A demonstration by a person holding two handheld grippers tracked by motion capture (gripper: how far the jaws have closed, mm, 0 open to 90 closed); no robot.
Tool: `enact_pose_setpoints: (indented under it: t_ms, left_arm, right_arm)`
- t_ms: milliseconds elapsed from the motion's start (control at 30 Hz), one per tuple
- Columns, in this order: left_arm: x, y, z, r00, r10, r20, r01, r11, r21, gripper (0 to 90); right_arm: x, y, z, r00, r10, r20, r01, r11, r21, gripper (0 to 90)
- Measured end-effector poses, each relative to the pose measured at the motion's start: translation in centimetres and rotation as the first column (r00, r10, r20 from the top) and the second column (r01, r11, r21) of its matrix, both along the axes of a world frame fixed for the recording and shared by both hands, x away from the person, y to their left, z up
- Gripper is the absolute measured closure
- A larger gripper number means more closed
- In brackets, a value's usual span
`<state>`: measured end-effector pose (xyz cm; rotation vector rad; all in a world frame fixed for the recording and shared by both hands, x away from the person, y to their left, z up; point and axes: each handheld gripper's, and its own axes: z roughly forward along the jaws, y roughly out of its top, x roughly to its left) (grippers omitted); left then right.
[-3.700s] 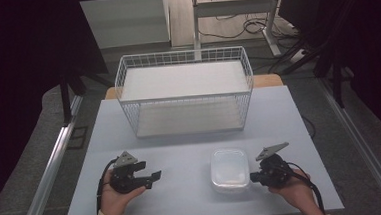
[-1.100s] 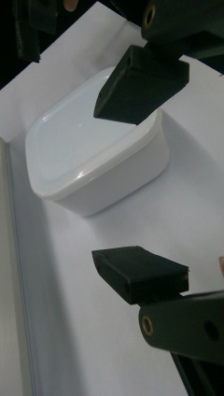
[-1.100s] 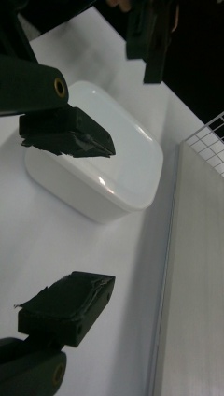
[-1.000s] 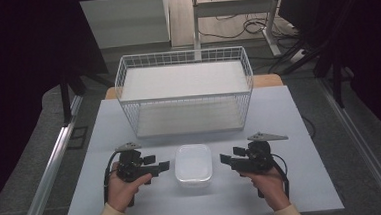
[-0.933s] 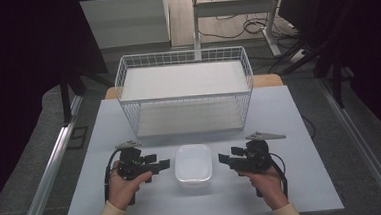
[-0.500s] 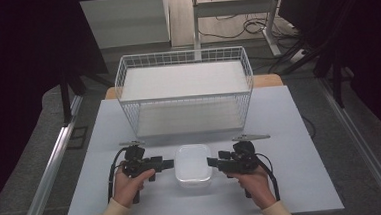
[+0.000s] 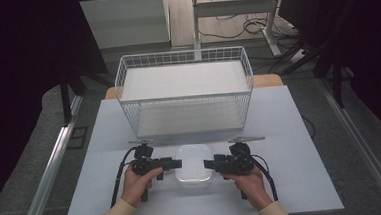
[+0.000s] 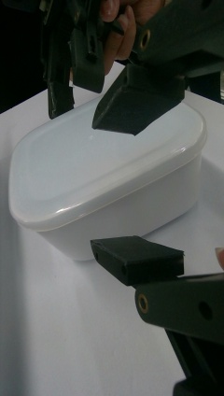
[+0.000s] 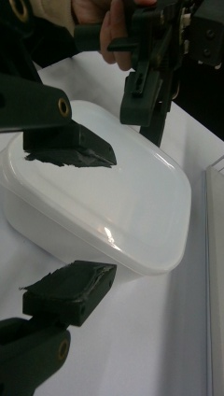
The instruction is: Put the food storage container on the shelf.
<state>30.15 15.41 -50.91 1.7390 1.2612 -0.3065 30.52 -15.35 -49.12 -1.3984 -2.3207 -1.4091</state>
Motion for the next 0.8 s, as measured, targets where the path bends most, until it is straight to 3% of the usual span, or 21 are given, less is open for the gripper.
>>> enact_pose_setpoints:
  t_ms: [200, 300, 400, 633, 800]
  left_arm:
    - [0.1, -0.1, -0.1, 0.9999, -0.010, -0.011, 0.010, 0.9996, -0.027, 39.8]
    - [0.0, -0.1, -0.2, 0.9996, -0.026, -0.013, 0.026, 0.9993, -0.028, 46.1]
    - [-0.2, -0.3, -0.2, 0.9994, -0.033, -0.013, 0.032, 0.9993, -0.016, 49.4]
    - [-0.8, 0.2, 0.4, 0.9999, -0.011, 0.010, 0.011, 0.9999, -0.011, 64.3]
    - [-1.9, 0.7, 0.5, 0.9997, -0.002, 0.023, 0.003, 0.9989, -0.047, 71.3]
  right_arm:
    - [0.2, 0.1, -0.5, 0.9996, 0.000, -0.030, 0.001, 0.9999, 0.015, 43.8]
    - [0.2, 0.2, -0.7, 0.9992, 0.005, -0.039, -0.004, 0.9998, 0.021, 45.6]
    - [0.2, 0.1, -0.8, 0.9986, -0.009, -0.051, 0.010, 0.9999, 0.014, 53.7]
    - [0.0, -1.0, -0.9, 0.9907, -0.030, -0.133, 0.045, 0.9927, 0.112, 67.2]
    - [-0.8, -1.3, -0.5, 0.9927, -0.016, -0.120, 0.031, 0.9909, 0.131, 72.0]
